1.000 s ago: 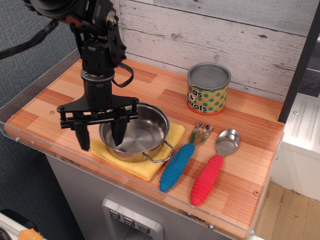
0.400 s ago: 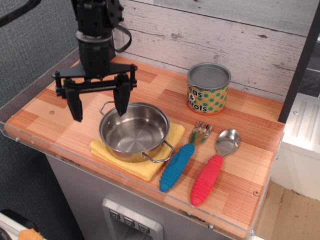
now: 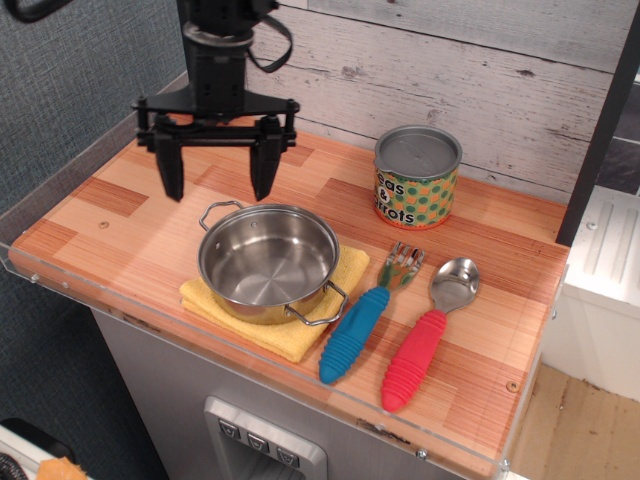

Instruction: Put the silver pan on the yellow rag.

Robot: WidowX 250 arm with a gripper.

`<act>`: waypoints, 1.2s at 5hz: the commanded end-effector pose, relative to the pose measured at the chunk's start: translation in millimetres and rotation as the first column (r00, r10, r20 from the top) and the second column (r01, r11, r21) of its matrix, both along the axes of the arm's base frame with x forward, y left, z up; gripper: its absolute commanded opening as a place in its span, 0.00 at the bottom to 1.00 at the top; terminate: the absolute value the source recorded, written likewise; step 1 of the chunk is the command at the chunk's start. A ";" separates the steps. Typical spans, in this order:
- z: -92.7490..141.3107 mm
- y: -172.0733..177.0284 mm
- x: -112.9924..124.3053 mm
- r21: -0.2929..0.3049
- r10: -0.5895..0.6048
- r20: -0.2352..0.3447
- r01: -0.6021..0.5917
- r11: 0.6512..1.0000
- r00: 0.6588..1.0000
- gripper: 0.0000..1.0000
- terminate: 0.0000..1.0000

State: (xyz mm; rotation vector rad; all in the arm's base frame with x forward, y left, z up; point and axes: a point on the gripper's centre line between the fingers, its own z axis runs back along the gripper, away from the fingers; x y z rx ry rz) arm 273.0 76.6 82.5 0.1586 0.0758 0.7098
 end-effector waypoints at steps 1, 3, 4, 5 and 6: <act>18.2 -3.8 30.6 0.016 -0.146 0.053 0.145 0.989 0.988 1.00 0.00; 23.0 -11.8 47.1 0.040 -0.204 0.066 0.202 0.979 0.977 1.00 0.00; 25.5 -15.8 53.9 0.038 -0.194 0.089 0.191 0.981 0.977 1.00 0.00; 25.5 -14.3 61.8 0.025 -0.153 0.100 0.151 0.988 0.983 1.00 0.00; 24.4 -3.2 66.2 -0.007 -0.067 0.107 0.068 0.998 0.992 1.00 0.00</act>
